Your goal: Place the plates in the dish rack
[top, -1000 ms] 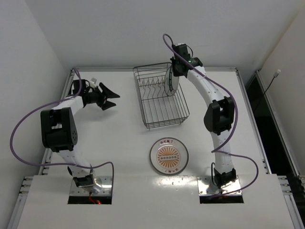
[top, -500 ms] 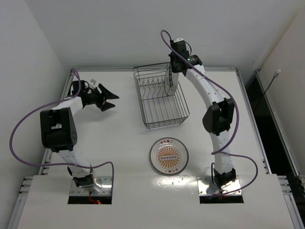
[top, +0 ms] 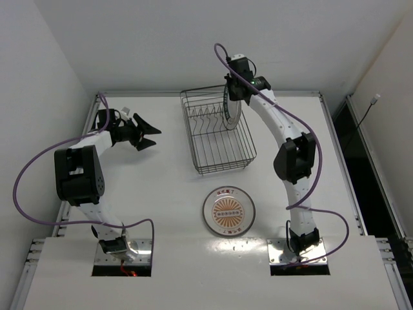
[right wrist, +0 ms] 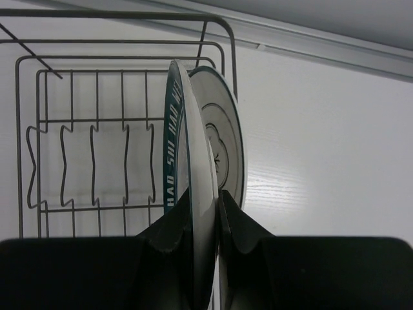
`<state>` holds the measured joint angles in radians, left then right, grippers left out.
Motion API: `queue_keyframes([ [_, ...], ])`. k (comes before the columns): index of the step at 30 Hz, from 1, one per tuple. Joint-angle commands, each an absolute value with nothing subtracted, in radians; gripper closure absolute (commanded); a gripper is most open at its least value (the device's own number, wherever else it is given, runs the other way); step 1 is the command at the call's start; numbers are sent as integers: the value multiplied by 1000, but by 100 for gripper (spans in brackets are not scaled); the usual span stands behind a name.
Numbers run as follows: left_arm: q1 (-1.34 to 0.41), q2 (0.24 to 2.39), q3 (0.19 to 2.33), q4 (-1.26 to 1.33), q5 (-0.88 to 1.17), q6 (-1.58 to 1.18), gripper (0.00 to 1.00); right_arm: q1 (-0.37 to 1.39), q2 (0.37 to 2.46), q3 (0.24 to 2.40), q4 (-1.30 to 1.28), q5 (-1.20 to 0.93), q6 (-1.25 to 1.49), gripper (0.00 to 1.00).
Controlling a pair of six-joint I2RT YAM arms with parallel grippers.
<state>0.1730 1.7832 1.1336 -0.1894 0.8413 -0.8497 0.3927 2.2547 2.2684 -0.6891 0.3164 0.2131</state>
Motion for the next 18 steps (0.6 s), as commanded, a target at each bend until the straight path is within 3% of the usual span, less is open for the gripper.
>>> queue_keyframes([
  [1, 184, 1770, 1123, -176, 848, -842, 42, 407, 2256, 2237, -624, 302, 215, 100],
  [7, 184, 1770, 1114, -167, 848, -842, 42, 407, 2309, 2204, -624, 302, 224, 98],
  [18, 193, 1779, 1086, -147, 848, -851, 42, 407, 2388, 2318, -653, 272, 244, 65],
])
